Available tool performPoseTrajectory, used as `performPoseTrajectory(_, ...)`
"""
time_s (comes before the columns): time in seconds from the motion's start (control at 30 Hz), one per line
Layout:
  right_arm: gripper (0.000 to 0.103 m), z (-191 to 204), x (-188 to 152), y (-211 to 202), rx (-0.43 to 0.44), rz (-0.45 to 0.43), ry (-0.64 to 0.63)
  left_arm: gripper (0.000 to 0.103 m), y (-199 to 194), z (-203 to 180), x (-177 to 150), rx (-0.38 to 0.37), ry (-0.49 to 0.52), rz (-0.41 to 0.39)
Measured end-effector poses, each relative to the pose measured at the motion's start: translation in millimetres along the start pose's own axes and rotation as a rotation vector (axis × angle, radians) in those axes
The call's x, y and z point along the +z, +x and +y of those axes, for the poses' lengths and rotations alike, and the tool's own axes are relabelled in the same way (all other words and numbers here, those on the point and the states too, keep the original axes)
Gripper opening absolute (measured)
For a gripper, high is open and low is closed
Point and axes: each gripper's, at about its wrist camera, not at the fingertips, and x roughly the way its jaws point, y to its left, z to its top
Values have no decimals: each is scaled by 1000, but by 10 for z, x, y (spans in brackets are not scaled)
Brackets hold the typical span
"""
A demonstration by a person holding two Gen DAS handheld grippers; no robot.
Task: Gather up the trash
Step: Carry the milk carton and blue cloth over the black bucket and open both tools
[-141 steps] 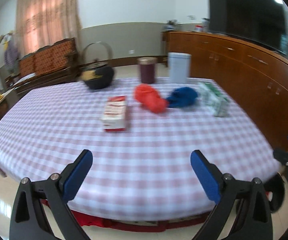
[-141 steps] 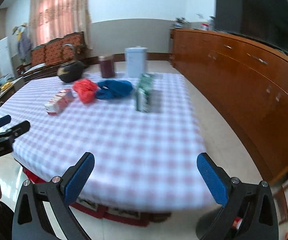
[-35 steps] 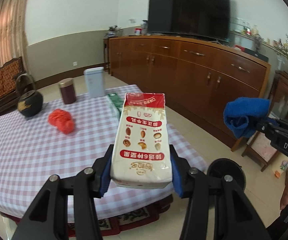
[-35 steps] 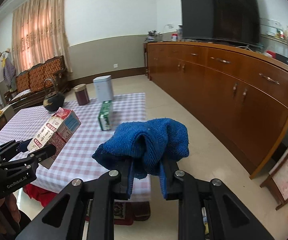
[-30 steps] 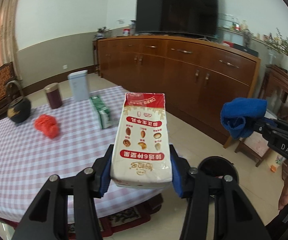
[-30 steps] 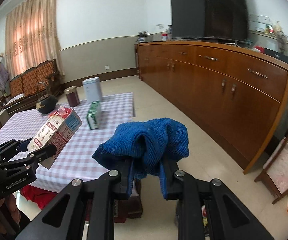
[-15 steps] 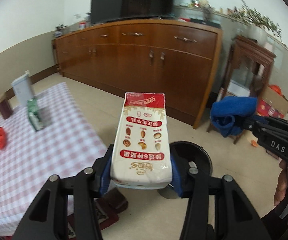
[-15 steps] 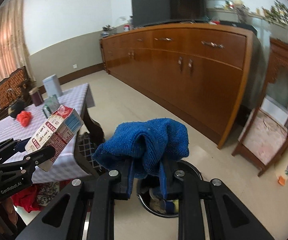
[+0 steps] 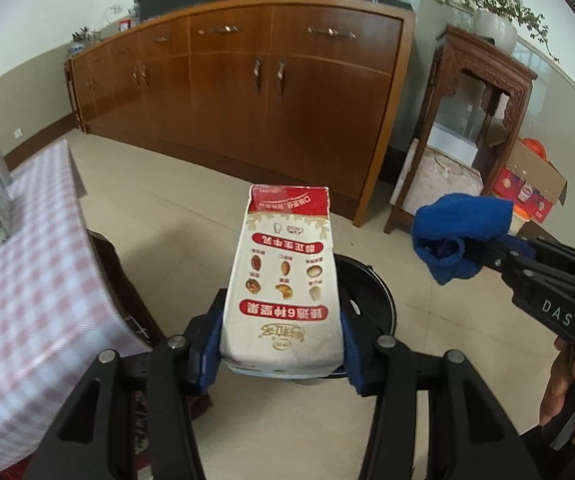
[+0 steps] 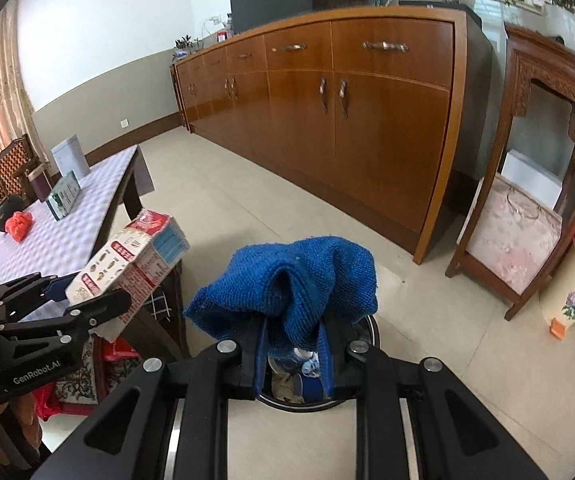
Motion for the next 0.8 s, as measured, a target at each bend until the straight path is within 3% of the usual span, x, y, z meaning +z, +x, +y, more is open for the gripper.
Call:
performPoseTrajectory(0.2,23,-176,-177,347,8,66,-9,51,410,-182,-85,-51,16,87)
performPoseTrajectory(0.5,23,-412,-543,1304,44,236,-77,51,1138,-257,-275,-77,13,222)
performPoseTrajectory(0.6,26,-423,-613,1590,69,274,-123,53,1392,-193,-352,-119,-25,275)
performPoseTrajectory(0.63,39,-401,-657,1702,52,288,-173,68,1494,-154,-400,-86,-37,289)
performPoseTrajectory(0.67,72,-395,-683,1766,13,294,-206,74,1524,-131,-419,-41,-36,296)
performPoseTrajectory(0.7,85,-429,-724,1847,-18,304,-228,81,1539,-96,-449,-4,-38,298)
performPoseTrajectory(0.8,92,-540,-753,1876,-32,311,-210,96,1456,17,-521,40,-59,288)
